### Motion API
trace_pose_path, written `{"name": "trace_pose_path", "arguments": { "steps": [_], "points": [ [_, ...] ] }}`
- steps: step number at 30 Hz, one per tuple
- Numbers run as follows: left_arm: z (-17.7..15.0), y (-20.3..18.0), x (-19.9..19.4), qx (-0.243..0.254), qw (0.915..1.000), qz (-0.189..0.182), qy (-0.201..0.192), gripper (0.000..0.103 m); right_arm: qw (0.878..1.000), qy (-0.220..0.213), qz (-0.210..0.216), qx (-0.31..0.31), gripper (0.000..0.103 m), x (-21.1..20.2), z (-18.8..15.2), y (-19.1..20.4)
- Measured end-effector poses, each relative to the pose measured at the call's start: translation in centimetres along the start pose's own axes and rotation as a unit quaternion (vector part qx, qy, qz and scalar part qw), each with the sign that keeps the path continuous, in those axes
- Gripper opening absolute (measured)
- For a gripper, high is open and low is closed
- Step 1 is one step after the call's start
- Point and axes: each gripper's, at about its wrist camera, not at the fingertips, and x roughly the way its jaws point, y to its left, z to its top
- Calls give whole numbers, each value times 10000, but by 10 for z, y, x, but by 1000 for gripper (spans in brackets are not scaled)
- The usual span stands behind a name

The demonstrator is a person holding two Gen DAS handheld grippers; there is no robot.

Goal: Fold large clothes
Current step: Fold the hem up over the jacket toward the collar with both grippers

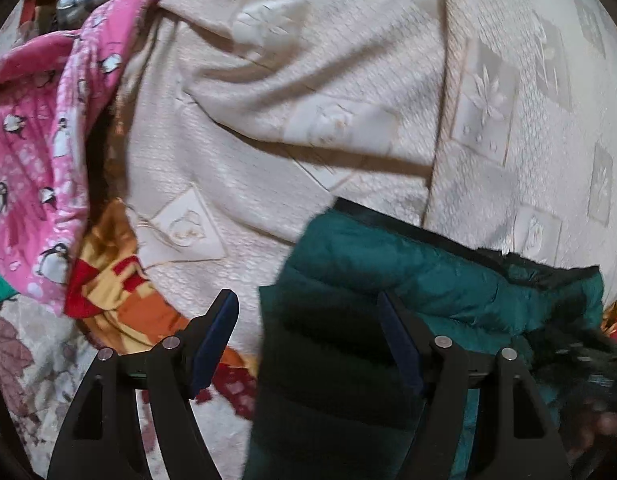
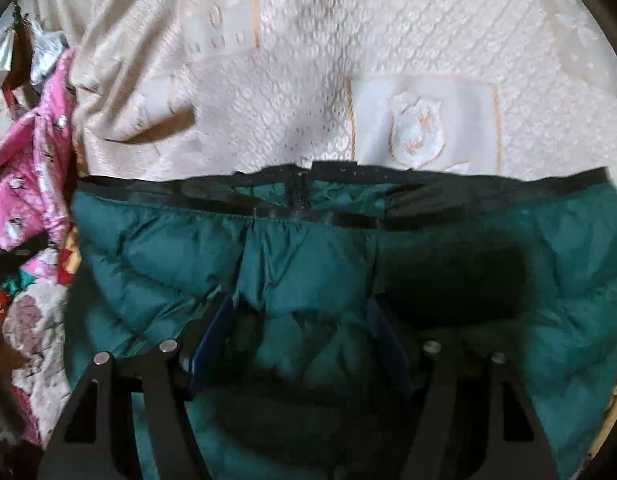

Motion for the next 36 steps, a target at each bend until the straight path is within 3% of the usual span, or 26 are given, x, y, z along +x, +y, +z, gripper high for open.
{"name": "trace_pose_path", "arguments": {
  "steps": [4,8,13,19,24,29,34,36],
  "points": [
    [-6,-11,29,-10,9995,211,225,51,9958,-362,-751,-387,76,-31,5,-23],
    [-14,-10,53,-33,9981,395,466,51,9914,-368,-1244,-141,80,-30,13,-62],
    [-21,-13,67,53,9978,493,430,51,9922,-54,-1226,232,83,10,1,-88],
    [-26,-17,77,107,9975,590,375,51,9912,-129,-1305,169,88,25,-6,-87],
    [-26,-15,75,81,9976,568,390,51,9929,-111,-1158,229,88,-8,-2,-75],
    [-26,-14,75,9,9978,533,384,51,9958,-344,-839,80,88,-55,-28,-57],
    [-27,-16,70,41,9975,599,375,51,9940,340,-960,389,89,-21,-47,-76],
    [-26,-17,61,89,9969,647,434,51,9936,360,-986,414,90,-14,-49,-76]
  ]
}}
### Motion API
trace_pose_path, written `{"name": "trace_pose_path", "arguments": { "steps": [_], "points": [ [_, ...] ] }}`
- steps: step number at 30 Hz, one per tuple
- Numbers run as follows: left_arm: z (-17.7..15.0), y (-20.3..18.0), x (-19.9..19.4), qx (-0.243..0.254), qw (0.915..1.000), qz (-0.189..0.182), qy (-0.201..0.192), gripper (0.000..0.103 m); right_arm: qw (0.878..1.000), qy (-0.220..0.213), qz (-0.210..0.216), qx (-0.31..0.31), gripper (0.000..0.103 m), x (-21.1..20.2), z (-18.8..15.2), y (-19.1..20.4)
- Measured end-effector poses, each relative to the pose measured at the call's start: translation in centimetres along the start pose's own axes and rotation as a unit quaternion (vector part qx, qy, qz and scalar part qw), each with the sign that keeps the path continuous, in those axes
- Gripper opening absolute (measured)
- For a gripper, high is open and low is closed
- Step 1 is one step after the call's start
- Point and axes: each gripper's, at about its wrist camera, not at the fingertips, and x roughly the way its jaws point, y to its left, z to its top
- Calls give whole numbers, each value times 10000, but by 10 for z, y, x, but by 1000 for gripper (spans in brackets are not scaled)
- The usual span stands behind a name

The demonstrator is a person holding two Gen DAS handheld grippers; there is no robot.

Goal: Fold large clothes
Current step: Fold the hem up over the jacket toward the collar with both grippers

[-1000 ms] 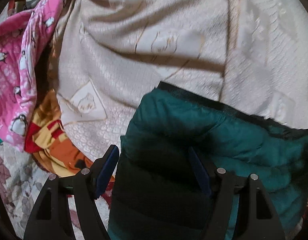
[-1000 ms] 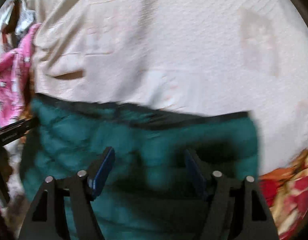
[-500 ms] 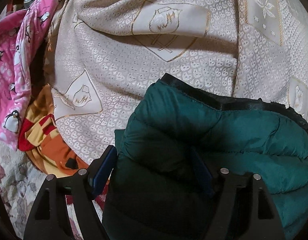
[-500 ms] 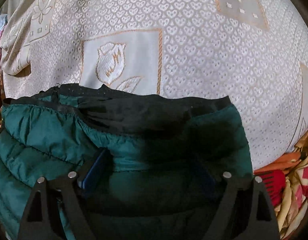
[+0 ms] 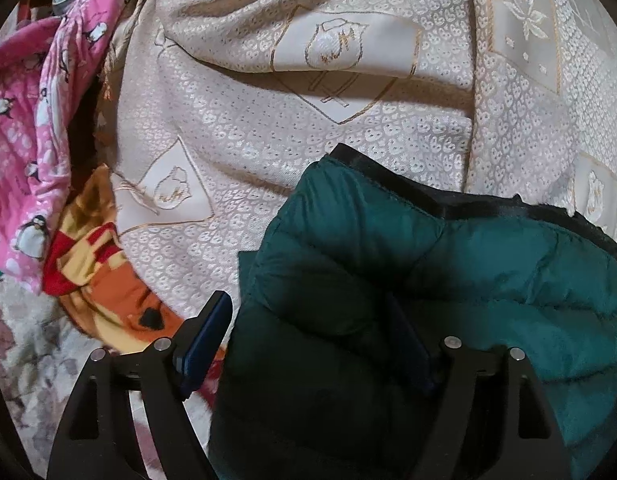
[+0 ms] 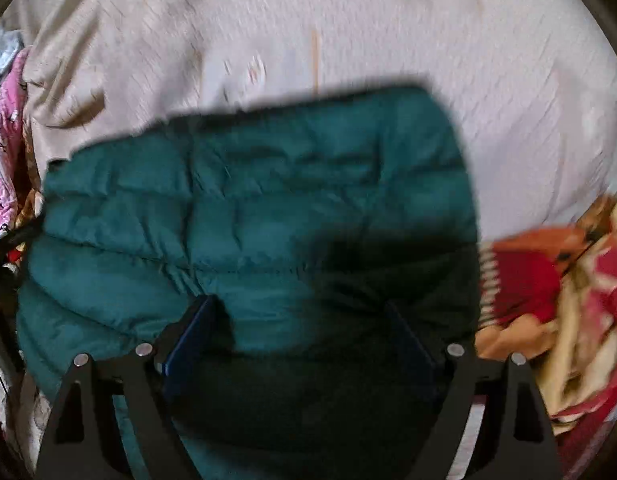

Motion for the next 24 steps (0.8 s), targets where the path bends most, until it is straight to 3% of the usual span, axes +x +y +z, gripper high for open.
{"name": "trace_pose_path", "arguments": {
  "steps": [5,8,12,18,24],
  "points": [
    [-7,5,-34,41,9999,-143,-12,51,9999,-16,97,60,90,-25,6,7],
    [-16,7,-55,99,9996,-228,-127,51,9995,-230,189,94,90,-54,-2,7],
    [-32,11,-79,125,9992,-352,-137,51,9994,-159,292,-54,90,-72,-22,16],
    [-59,16,-93,147,9992,-359,-10,51,9994,73,35,-336,90,-58,-50,22],
    [-78,19,-73,73,9988,-403,256,51,9992,216,-99,-334,96,-43,-55,22]
  ]
}}
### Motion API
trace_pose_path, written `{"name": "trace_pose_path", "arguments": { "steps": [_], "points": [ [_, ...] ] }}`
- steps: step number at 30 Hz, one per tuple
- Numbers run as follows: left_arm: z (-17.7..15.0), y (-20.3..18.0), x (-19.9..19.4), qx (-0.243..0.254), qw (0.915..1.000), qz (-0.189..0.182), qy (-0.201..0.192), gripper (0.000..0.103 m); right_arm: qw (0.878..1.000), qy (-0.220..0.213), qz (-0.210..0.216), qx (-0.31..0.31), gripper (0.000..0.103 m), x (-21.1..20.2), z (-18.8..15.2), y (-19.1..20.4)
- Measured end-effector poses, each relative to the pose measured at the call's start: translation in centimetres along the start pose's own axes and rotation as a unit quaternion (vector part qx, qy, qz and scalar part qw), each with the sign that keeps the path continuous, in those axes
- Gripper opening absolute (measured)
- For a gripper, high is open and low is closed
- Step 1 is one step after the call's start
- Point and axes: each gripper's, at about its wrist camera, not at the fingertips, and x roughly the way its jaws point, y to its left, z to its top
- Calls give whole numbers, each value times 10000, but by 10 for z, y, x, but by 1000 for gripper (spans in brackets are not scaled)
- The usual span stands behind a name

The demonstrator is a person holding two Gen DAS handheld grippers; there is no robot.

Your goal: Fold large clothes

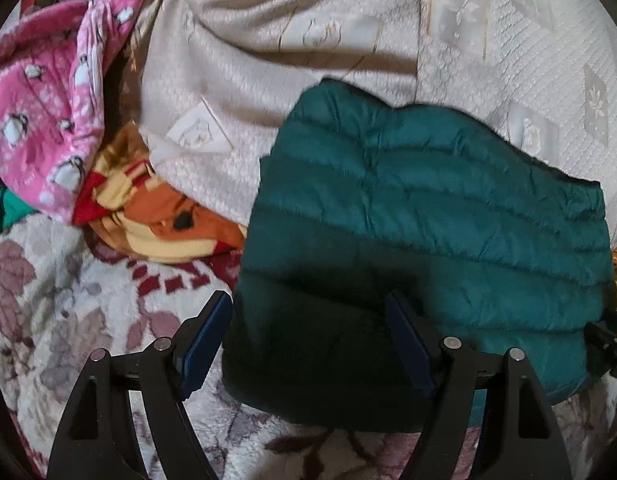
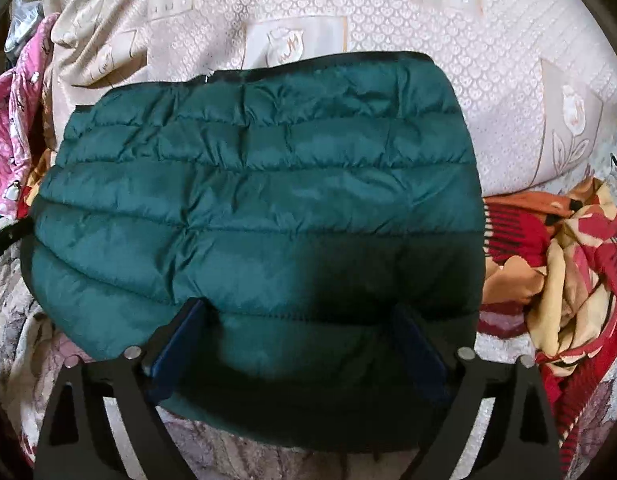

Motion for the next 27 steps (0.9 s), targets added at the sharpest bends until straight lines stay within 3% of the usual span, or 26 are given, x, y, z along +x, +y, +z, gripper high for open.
{"name": "trace_pose_path", "arguments": {
  "steps": [8,11,14,22,27],
  "points": [
    [3,3,16,-22,9999,-130,-2,51,9991,-385,-72,128,96,-21,9,-3],
    [2,3,20,-23,9999,-137,-23,52,9995,-136,-209,209,96,-1,8,-8],
    [-2,6,26,-82,9998,-159,18,52,9989,24,-95,466,103,20,4,-11],
    [-2,8,23,-232,9995,-222,26,52,9994,170,-41,293,103,18,1,-9],
    [6,21,15,-576,9962,-645,-67,52,9980,-457,59,429,103,-16,2,-22]
  ]
}}
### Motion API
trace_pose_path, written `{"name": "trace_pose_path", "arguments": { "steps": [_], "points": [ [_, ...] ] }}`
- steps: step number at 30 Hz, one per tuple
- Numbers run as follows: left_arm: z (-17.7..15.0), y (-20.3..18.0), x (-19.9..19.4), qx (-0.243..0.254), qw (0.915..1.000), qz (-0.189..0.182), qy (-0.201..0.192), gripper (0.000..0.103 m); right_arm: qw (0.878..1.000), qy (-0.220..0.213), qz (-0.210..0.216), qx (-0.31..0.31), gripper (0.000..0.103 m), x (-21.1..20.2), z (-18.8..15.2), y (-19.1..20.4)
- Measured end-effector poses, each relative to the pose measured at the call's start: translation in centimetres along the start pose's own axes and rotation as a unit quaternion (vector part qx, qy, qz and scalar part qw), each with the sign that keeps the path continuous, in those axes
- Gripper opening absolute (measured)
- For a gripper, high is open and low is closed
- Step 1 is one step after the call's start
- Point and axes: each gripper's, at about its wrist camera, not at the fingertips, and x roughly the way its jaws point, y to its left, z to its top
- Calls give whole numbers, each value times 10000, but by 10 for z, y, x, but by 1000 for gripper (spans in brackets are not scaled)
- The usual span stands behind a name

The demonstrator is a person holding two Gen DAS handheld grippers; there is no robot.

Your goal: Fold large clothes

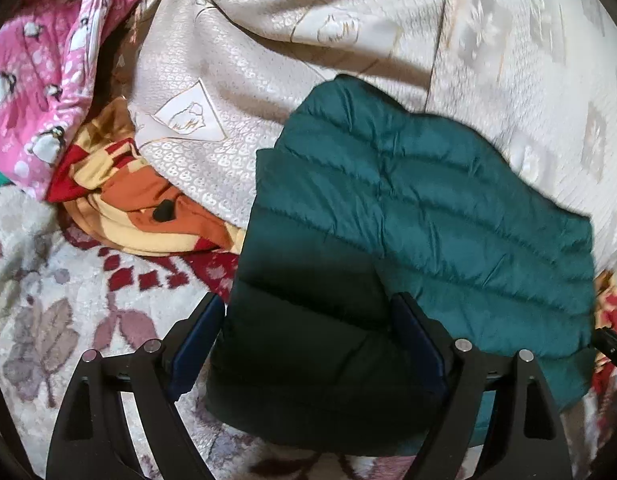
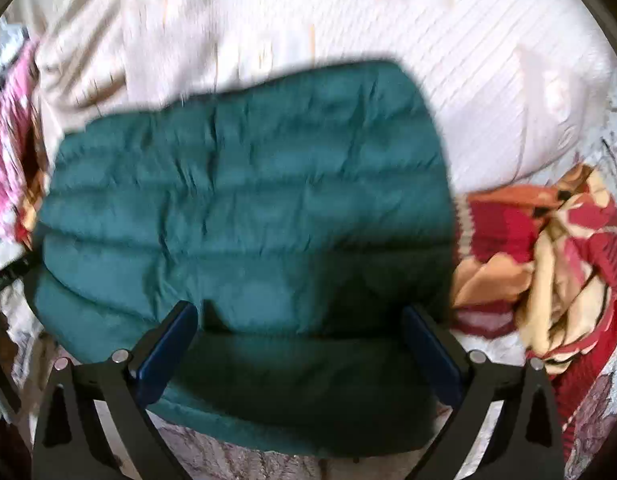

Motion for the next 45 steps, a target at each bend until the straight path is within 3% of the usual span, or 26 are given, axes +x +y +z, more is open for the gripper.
{"name": "trace_pose_path", "arguments": {
  "steps": [7,11,15,19,26,28,31,33,36,39,45],
  "points": [
    [13,26,16,-750,9933,-836,284,53,9978,-21,7,658,103,2,9,-55],
    [13,42,34,-1207,9841,-1156,605,55,9948,252,336,927,103,25,10,-80],
    [7,54,52,-1626,9740,-1379,762,69,9897,452,886,1029,103,51,9,-89],
    [6,53,61,-1645,9724,-1477,746,73,9807,593,1513,1085,103,71,10,-88],
    [4,47,72,-1641,9705,-1631,678,73,9684,994,1972,1159,103,97,16,-90],
    [4,44,73,-1590,9703,-1667,738,69,9683,975,1988,1158,103,97,15,-90],
    [4,40,69,-1572,9672,-1834,787,41,9677,884,2048,1172,93,89,14,-85],
    [4,36,60,-1572,9657,-1919,771,21,9671,735,2114,1212,75,79,13,-81],
    [6,35,42,-1568,9638,-2016,764,6,9632,602,2281,1286,53,55,14,-81],
    [7,34,21,-1581,9607,-2105,879,1,9592,554,2472,1255,47,25,15,-77],
    [0,40,-44,-1147,9673,-1972,1110,0,9622,686,2520,768,46,-39,-1,-52]
  ]
}}
